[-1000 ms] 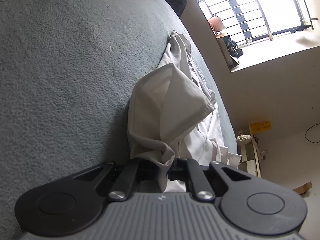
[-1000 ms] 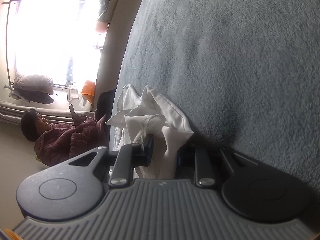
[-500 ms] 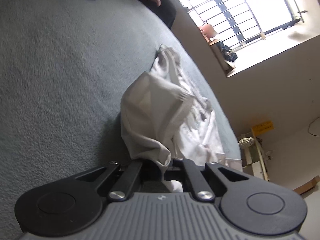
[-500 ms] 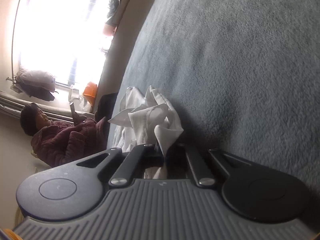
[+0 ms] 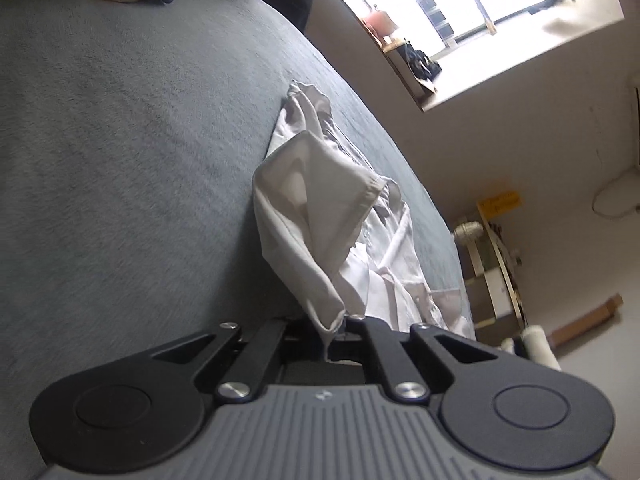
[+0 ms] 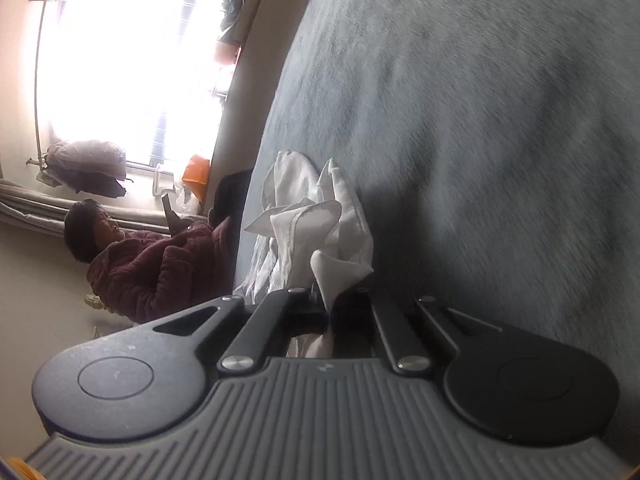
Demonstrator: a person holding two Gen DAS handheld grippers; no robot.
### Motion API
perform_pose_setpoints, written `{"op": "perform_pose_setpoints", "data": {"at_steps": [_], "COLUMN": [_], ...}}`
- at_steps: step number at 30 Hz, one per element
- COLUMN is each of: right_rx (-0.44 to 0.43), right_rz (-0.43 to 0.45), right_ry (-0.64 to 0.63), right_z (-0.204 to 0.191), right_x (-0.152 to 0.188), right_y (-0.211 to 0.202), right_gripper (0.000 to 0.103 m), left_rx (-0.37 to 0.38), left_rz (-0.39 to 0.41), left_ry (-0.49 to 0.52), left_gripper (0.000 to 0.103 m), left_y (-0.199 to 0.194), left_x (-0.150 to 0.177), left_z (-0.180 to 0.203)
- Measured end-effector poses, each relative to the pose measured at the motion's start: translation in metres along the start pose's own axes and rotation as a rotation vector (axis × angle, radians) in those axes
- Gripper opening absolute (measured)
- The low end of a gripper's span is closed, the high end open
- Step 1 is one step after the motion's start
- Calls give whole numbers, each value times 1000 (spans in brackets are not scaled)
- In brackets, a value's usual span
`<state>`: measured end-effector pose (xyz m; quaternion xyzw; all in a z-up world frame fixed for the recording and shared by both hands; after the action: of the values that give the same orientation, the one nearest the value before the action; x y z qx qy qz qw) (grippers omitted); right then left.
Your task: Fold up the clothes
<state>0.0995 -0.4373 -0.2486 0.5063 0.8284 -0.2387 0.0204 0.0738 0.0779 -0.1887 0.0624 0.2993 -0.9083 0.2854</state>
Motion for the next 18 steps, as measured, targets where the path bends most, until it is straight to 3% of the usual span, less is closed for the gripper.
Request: {"op": "perform_pose_setpoints", "data": {"at_steps": [9, 11, 18], "right_rx": [53, 80, 150], "right_rz": [-143, -175, -217], "right_ry": [-62, -89, -127], "right_z": [6, 9, 21], "right_x": [51, 61, 85], "right_y": [-72, -88, -112], "right_gripper": [0, 0, 0], "left_rx": [-43, -60, -104], "left_rz": [-173, -210, -188], "left_ry": [66, 63, 44], "left_gripper": [1, 1, 2], "left_y": [-58, -54, -59], "left_x": [56, 58, 57], "left_z": [-13, -15, -41]}}
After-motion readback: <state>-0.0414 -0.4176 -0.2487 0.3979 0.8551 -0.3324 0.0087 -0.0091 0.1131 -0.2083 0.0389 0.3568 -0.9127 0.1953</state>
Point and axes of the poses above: each gripper's, at about its wrist camera, not at the fingertips, and y roughly the way its jaws point, z to its right, x to its underside, the point moved 5 cm from there along y, roughly the way its jaws point, and after that the axes turned 8 degrees about -y, right-handed, at the moved point
